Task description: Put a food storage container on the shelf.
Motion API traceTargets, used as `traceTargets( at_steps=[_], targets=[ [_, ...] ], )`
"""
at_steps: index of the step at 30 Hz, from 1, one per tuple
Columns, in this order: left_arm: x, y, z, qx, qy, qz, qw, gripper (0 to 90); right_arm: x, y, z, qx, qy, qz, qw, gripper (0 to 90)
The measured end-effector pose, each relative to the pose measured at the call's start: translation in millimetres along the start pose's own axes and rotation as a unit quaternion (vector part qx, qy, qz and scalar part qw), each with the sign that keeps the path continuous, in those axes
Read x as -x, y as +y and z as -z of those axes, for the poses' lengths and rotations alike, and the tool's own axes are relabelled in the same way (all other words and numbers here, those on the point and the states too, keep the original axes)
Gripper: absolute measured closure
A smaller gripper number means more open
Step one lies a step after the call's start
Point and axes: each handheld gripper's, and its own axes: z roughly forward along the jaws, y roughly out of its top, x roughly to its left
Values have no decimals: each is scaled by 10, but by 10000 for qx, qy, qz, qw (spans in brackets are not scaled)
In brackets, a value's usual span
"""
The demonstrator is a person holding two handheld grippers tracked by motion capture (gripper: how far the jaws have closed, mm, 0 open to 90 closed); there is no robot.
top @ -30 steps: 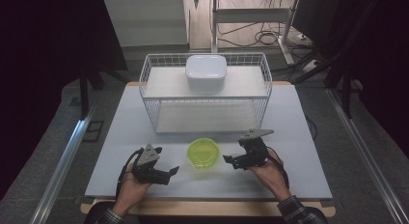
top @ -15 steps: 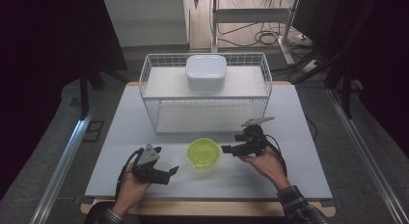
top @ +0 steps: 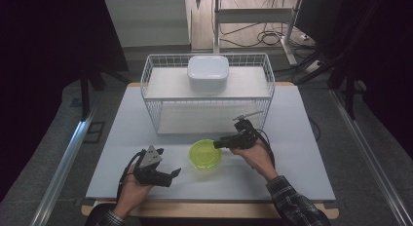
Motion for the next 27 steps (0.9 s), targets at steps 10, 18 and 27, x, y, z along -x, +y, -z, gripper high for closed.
traceTargets(
  at_steps=[10, 18, 27],
  targets=[
    [21, 7, -4, -19, -14, -87, 10000, 52, 56, -21, -59, -234, 329, -456, 9981, 772],
    [24, 8, -3, -38, -9, -110, 9999, 52, 21, -43, -10, -224, 654, -658, 9954, 814],
    [21, 8, -4, -29, -11, -98, 9999, 53, 27, -77, 118, 29, 649, -750, 9951, 818]
  ],
)
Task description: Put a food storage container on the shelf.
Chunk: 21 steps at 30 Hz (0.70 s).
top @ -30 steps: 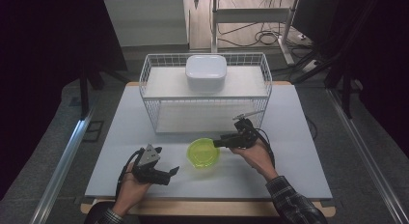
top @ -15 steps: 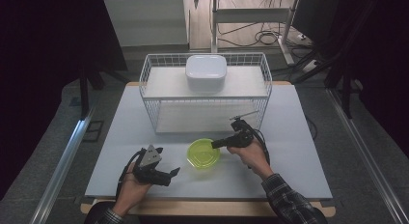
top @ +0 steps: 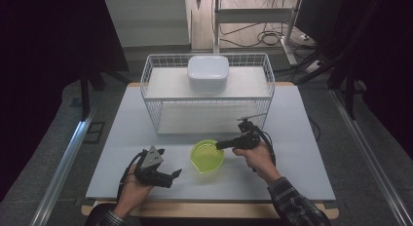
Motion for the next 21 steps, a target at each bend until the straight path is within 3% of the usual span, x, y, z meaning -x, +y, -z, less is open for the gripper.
traceTargets(
  at_steps=[10, 21],
  targets=[
    [-15, 0, 12, 70, 37, 101, 9999, 53, -77, 2, 215, 349, 209, -86, 9991, 819],
    [-32, -2, 18, 86, 48, 152, 9998, 50, -304, 123, 506, 745, 397, -83, 9964, 818]
  ],
)
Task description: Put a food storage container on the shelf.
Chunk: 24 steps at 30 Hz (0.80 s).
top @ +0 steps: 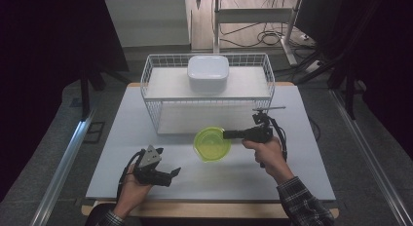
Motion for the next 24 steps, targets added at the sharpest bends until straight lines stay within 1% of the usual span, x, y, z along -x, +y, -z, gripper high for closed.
traceTargets(
  at_steps=[6, 12, 16, 19, 24],
  targets=[
    [-7, -3, 1, 6, 9, 20, 10000, 49, -119, 117, 113, 159, 32, 38, 9999, 818],
    [-4, -3, -3, -22, 10, -8, 10000, 49, -225, 222, 212, 321, 2, 138, 9994, 818],
    [-5, -3, -3, -19, 14, -13, 10000, 49, -274, 285, 273, 420, 20, 165, 9990, 818],
    [0, -4, -7, -26, 12, -25, 10000, 49, -304, 333, 312, 476, 46, 132, 9988, 818],
    [0, -4, -10, -27, 12, -24, 10000, 49, -355, 419, 366, 554, 6, 177, 9983, 818]
  ],
)
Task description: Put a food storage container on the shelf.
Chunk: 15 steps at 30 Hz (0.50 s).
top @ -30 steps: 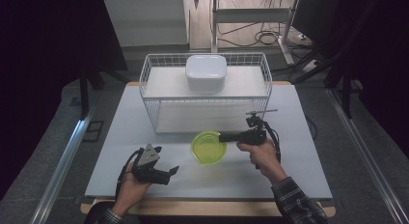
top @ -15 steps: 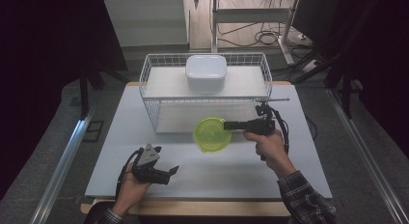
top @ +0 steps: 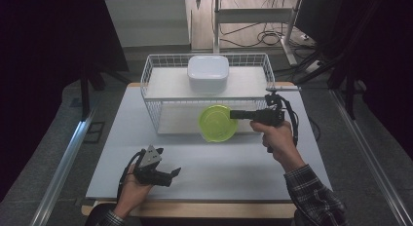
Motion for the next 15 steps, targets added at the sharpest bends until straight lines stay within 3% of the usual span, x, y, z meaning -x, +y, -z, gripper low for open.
traceTargets(
  at_steps=[15],
  targets=[
    [3, 0, -2, 6, -11, -5, 10000, 49, -195, 287, 62, 247, 13, 159, 9996, 819]
  ],
)
